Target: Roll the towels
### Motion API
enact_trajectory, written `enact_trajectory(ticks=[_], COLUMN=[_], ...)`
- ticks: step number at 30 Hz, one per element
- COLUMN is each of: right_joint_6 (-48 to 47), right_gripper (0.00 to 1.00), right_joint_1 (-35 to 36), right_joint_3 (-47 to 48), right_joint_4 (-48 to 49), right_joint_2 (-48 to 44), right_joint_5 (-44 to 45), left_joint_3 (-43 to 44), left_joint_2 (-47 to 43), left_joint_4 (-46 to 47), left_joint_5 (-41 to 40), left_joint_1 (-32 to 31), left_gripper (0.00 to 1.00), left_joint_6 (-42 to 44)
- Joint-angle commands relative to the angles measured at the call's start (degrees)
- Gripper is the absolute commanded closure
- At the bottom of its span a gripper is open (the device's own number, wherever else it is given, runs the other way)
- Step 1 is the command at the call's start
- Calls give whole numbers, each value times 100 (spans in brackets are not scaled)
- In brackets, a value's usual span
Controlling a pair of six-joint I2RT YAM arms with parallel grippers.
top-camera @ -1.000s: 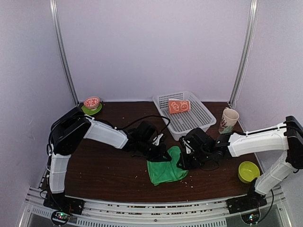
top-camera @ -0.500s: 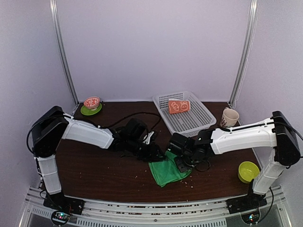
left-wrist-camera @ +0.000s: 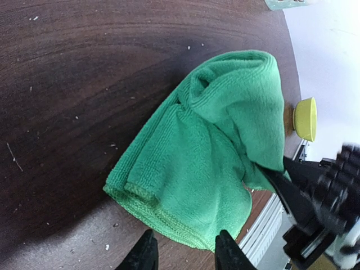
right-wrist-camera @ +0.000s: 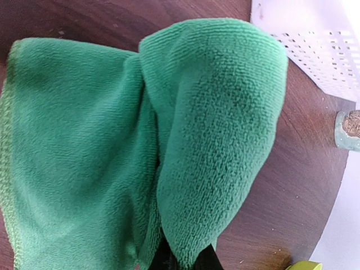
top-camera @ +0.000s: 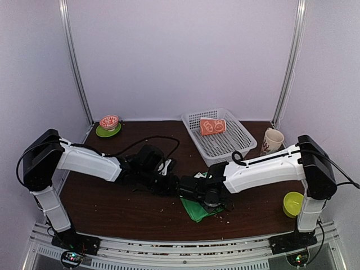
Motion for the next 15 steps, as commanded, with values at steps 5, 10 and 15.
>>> enact_trajectory(ticks=[5,10,15], right_joint_6=[61,-19,-167], right_gripper=[80,68,61], right_joint_1=[187,187,187], right_joint_3=[-52,-300,-498], right_joint_4=[373,786,1201], right_joint_2=[-202,-537,-793], right_joint_5=[-287,-340,-562], left_joint_3=[242,269,304], left_joint_2=[150,236,318], left_joint_4=[271,329,383], left_joint_5=[66,126,175], left_joint_1=[35,35,35], left_gripper=[65,65,65], left_joint_6=[60,41,15])
